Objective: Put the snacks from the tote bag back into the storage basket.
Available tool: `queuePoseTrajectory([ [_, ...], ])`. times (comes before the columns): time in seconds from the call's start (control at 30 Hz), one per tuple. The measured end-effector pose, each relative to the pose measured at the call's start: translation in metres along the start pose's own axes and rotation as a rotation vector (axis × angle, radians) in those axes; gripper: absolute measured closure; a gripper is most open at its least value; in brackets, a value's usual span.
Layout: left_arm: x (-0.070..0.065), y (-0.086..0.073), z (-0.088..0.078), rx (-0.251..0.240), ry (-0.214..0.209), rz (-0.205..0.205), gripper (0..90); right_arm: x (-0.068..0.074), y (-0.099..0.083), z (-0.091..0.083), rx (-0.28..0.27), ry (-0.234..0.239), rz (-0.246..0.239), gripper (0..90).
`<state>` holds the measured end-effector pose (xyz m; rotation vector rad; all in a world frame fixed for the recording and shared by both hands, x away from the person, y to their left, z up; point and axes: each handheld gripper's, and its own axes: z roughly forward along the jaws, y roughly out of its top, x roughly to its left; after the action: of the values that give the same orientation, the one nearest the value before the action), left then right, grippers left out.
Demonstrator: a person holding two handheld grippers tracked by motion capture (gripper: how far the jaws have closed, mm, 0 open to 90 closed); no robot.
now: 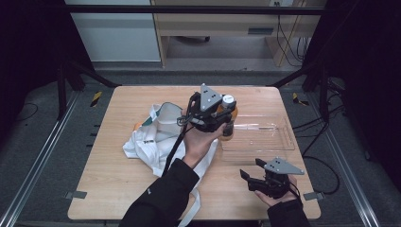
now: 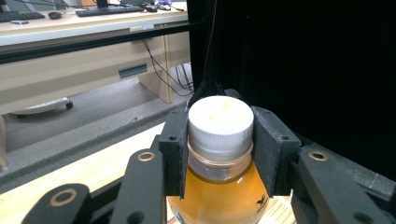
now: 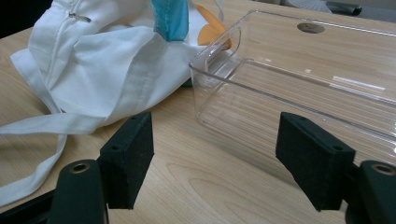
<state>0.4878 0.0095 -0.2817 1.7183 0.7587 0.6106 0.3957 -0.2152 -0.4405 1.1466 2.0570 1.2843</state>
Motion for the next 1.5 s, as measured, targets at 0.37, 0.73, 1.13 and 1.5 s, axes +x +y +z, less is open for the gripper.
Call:
queuePoseTrajectory([
  [0.37,-0.007,-0.010,0.021,0.025,-0.023,-0.001,58.7,-0.001,0.000,0.000,0.007,0.010,0.005,24.0],
  [0.73,-0.017,-0.023,0.044,0.052,-0.051,0.005,58.7,-0.001,0.002,-0.001,0.006,0.012,0.007,20.5],
  [1.13,-0.017,-0.041,0.057,0.075,-0.040,-0.001,58.7,-0.001,0.001,0.000,0.016,0.011,0.012,19.8],
  [1.5,-0.016,-0.057,0.060,0.092,-0.036,0.004,58.8,-0.002,0.001,0.000,0.022,0.010,0.011,19.7],
])
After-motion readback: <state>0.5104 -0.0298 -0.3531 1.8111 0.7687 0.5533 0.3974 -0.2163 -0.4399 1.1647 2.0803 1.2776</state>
